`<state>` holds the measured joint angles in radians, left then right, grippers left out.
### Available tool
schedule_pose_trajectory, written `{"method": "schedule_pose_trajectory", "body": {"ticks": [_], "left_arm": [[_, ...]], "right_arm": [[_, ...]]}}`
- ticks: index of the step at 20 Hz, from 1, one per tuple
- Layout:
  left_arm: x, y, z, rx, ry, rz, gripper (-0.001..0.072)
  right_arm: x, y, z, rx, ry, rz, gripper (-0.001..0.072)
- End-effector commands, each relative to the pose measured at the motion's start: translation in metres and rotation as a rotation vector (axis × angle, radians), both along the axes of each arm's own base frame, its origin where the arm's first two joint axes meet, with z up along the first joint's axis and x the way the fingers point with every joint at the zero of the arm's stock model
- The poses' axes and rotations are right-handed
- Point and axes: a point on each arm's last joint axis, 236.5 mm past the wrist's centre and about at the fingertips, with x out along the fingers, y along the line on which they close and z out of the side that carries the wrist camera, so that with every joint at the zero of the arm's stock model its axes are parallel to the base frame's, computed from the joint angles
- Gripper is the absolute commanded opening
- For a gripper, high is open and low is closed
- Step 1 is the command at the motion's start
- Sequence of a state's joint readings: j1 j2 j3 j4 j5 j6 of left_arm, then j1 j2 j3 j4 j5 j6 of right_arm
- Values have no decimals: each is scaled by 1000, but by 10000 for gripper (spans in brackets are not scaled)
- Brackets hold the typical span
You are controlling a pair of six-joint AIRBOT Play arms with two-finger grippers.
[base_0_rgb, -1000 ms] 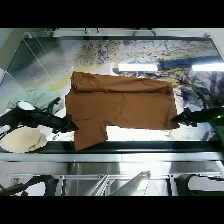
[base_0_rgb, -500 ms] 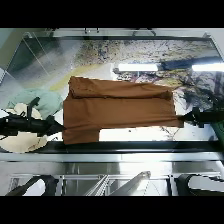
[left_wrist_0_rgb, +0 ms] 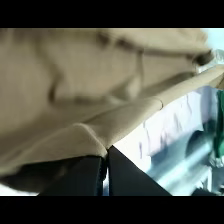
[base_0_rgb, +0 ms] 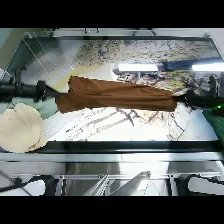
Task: Fold the shirts.
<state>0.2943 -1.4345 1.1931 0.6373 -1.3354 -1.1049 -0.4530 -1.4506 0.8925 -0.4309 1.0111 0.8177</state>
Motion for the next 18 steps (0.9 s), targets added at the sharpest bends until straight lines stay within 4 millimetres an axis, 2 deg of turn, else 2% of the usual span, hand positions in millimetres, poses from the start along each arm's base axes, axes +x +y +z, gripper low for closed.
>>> {"method": "schedule_pose_trajectory", "body": {"ticks": [1, 4, 7, 9, 11, 13, 14, 15, 16, 17, 18], "left_arm": [[77, -14, 0, 3, -94, -50, 24], [123, -24, -29, -1, -98, -87, 25], [138, -36, -72, -19, -47, -133, 25], [146, -42, -90, -26, -35, -153, 25], [155, -42, -94, -35, -50, -162, 25], [161, -41, -86, -33, -65, -154, 24], [163, -39, -80, -26, -81, -145, 25], [164, -34, -72, -22, -94, -138, 24], [165, -29, -65, -20, -107, -129, 24], [167, -22, -56, -16, -122, -117, 24], [168, -13, -48, -11, -136, -101, 24]], "right_arm": [[51, -17, 12, -161, -113, -122, 22], [70, -18, 8, -181, -125, -128, 23], [69, -14, -20, -163, -67, -111, 23], [64, -10, -37, -155, -29, -88, 23], [58, -8, -44, -167, -11, -58, 23], [53, -5, -41, -164, -7, -18, 36], [50, -5, -39, -168, -7, 8, 156], [47, -8, -37, -184, -6, 34, 308], [44, -13, -37, -205, 3, 51, 408], [42, -20, -38, -212, 29, 40, 413], [40, -27, -40, -221, 58, 20, 457]]}}
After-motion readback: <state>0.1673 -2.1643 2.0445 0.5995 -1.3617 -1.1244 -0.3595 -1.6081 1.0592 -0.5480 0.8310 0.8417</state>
